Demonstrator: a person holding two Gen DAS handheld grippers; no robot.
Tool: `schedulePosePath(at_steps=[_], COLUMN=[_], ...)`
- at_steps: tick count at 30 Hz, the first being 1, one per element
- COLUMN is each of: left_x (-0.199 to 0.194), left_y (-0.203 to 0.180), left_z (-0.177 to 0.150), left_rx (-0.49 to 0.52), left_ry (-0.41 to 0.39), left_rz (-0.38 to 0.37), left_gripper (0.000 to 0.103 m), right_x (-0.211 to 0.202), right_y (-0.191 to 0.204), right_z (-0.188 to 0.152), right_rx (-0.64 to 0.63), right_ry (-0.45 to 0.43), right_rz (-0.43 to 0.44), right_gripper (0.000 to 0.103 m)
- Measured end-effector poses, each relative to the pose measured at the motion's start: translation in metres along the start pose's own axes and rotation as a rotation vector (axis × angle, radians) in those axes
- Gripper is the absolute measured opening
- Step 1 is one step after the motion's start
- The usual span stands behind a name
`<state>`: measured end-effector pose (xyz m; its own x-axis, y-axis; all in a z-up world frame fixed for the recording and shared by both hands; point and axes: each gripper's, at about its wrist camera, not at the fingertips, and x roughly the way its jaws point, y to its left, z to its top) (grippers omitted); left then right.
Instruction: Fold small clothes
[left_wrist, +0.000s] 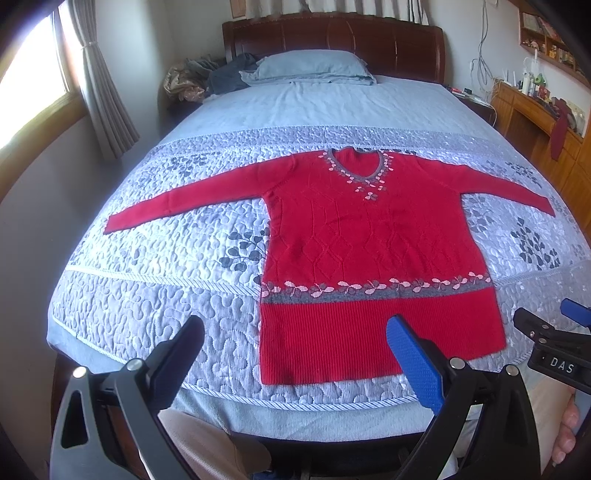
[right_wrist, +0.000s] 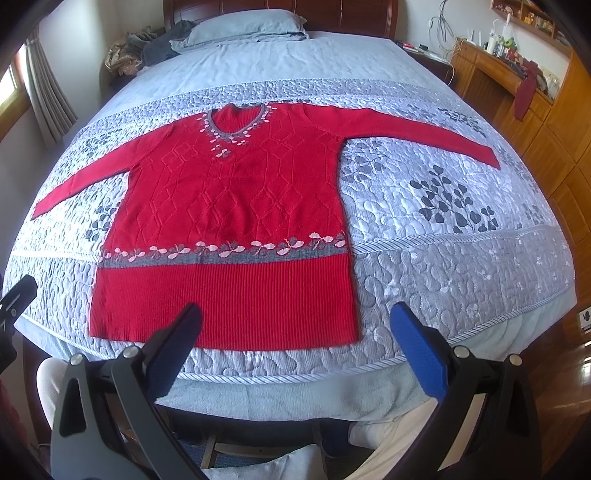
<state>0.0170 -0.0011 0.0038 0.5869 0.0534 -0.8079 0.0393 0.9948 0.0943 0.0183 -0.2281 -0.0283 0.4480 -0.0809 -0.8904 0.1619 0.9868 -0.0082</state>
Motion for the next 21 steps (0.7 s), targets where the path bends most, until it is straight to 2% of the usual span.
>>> schedulePosePath(at_steps=[5, 7, 10, 11, 15, 17, 19, 21], left_x=[0.016, 0.027, 0.043, 0.048, 0.073, 0.090, 0.108, 0.126], left_y=[-0.009, -0.017, -0.035, -0.043, -0.088, -0.117, -0.147, -0.175], left_z=[0.009, 0.020, 0.048, 0.058, 0.111, 0.139, 0.164, 0.186], left_rx=[0.009, 0.011, 0.009, 0.009, 0.025, 0.032, 0.027, 0.021], left_ry=[0.026, 0.040, 0.045, 0.040, 0.015, 0.008, -0.006, -0.014], left_rz=[0.001, -0.005, -0.016, -0.017, -0.035, -0.049, -0.072, -0.079], left_gripper=[0.099, 0.099, 0.099, 0.099, 0.099, 0.099, 0.099, 0.099], right_x=[0.012, 0.019, 0.025, 0.029, 0.051, 0.071, 0.099, 0.127], right_y=[-0.012, -0.031, -0.074, -0.096, -0.181, -0.232, -0.291, -0.343], right_z=[0.015, 0.032, 0.070, 0.089, 0.151, 0.181, 0.213, 0.233], right_rx=[-0.009, 0.013, 0.051, 0.067, 0.143, 0.176, 0.207, 0.237], right_ry=[0.010, 0.020, -0.023, -0.039, -0.039, -0.022, 0.008, 0.051], right_rz=[0.046, 0.078, 0.007, -0.030, -0.065, -0.105, -0.189, -0.212], right_gripper=[0.100, 0.100, 0.100, 0.100, 0.100, 0.100, 0.100, 0.100])
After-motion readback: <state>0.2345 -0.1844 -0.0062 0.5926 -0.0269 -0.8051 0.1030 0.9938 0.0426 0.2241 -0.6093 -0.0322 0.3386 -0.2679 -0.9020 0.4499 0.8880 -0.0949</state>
